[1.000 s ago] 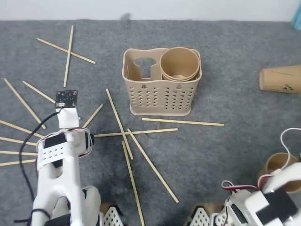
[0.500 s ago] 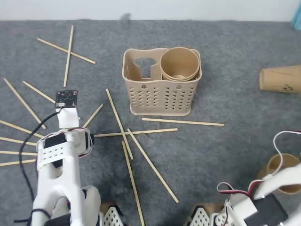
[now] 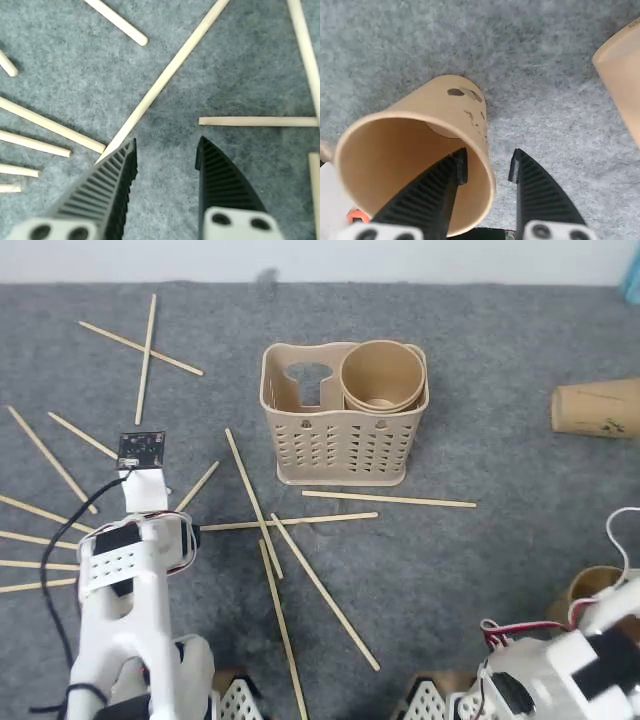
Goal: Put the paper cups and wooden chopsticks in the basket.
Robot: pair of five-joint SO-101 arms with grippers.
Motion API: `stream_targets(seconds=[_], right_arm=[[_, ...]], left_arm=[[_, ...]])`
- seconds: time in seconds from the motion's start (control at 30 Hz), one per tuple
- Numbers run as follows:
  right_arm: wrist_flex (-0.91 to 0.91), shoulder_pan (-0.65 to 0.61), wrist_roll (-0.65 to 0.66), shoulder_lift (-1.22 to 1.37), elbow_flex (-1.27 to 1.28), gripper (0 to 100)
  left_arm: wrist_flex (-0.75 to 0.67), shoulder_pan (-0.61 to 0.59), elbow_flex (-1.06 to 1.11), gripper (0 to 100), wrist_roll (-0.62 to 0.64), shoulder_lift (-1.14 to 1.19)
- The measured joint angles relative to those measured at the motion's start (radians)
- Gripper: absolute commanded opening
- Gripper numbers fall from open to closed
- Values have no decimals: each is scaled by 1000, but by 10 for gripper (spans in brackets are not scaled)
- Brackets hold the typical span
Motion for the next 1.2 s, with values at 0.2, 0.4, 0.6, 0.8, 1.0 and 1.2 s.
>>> stream_targets(seconds=[0.2,0.4,0.6,0.8,1.0,1.2], right_arm=[[0,-28,0,0,0,8],[74,-48,-84,0,-114,8],[172,-132,-233,0,-313,7],[172,-258,-428,-6,-393,7],[173,-414,-608,-130,-396,7],[173,-572,-796,-227,-503,7]], left_arm=[[0,0,0,184,0,0],[0,0,0,184,0,0],[0,0,0,184,0,0],[0,0,0,184,0,0],[0,0,0,184,0,0],[0,0,0,184,0,0]])
